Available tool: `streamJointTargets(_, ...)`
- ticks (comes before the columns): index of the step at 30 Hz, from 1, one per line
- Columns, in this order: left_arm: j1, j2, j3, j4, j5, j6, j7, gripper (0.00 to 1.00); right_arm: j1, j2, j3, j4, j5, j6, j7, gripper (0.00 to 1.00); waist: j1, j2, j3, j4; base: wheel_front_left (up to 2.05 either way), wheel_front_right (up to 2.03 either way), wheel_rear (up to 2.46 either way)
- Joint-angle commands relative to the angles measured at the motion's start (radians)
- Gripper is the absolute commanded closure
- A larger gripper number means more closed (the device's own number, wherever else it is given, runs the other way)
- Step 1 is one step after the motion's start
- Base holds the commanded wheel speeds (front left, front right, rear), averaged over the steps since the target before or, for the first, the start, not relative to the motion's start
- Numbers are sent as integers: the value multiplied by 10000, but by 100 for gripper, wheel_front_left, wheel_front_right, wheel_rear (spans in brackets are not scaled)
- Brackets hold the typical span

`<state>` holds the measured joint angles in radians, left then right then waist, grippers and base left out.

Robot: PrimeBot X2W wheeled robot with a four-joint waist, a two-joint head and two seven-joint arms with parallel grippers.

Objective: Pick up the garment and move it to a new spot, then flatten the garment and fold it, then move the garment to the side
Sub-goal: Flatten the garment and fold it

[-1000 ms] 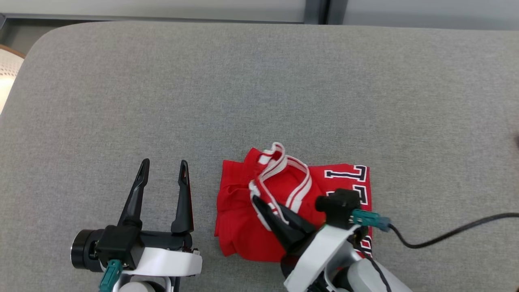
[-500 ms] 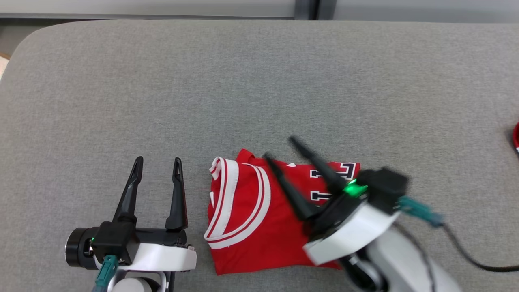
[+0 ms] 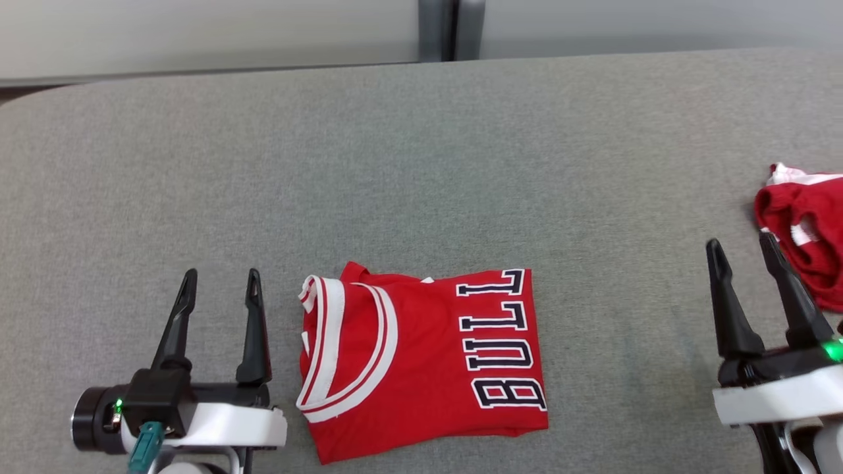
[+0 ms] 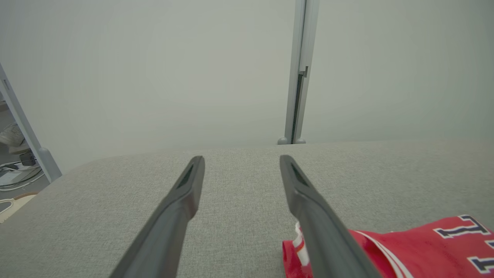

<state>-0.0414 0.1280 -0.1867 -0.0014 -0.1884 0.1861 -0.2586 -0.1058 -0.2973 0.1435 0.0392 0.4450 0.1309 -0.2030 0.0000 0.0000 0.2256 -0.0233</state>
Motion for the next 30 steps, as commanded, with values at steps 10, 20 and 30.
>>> streamJointTargets(10,1308,468,307,90,-361,91,359,0,1661,282,-542,-705,-478,-5,900,0,0,0,-1896,-552,0,0,0)
streamJointTargets(20,2317,891,527,-333,-784,-130,595,0,2769,488,-842,-1424,-683,-5,1528,0,0,0,-2804,-569,0,0,0)
streamJointTargets(30,2741,1014,494,-614,-710,61,726,0,3193,639,-935,-1697,-768,-5,1823,0,0,0,-3119,-487,0,0,0)
